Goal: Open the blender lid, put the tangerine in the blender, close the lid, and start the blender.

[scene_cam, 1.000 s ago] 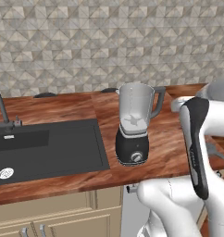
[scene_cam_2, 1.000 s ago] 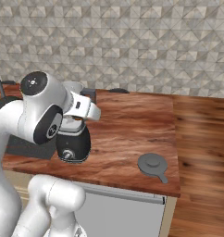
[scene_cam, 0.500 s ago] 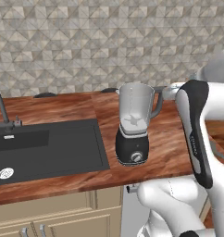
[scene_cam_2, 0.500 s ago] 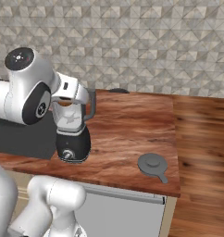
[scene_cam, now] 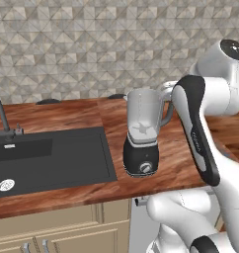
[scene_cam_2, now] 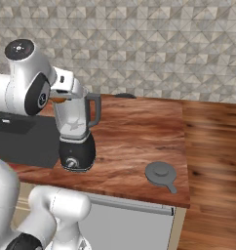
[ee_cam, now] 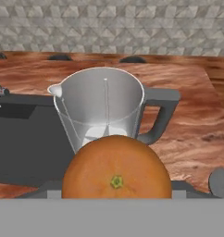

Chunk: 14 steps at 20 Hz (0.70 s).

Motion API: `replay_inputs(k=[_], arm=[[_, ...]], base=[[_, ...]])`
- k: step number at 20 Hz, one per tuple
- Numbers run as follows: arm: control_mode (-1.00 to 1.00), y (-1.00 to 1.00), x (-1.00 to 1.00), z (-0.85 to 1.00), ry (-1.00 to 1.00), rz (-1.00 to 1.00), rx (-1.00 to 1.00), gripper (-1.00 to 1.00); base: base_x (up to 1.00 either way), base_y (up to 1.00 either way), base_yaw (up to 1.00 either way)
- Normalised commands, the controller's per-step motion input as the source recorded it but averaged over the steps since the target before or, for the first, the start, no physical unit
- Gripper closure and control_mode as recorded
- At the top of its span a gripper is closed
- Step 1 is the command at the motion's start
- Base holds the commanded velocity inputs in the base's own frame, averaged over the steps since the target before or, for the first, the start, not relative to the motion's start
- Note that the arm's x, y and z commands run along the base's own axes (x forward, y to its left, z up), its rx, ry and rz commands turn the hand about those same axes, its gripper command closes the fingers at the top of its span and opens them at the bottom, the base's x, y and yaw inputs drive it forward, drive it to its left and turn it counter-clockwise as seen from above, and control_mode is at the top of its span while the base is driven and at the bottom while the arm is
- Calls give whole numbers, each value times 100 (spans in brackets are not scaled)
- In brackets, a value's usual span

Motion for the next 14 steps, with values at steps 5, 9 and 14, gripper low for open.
replay_inputs(k=[5,9,14], arm=[[-100,33,45,0,9,8,0,100],[-100,28,51,-11,18,3,-1,100],[-100,20,46,-27,17,1,-5,100]], base=[[0,0,0],[0,0,0],[0,0,0]])
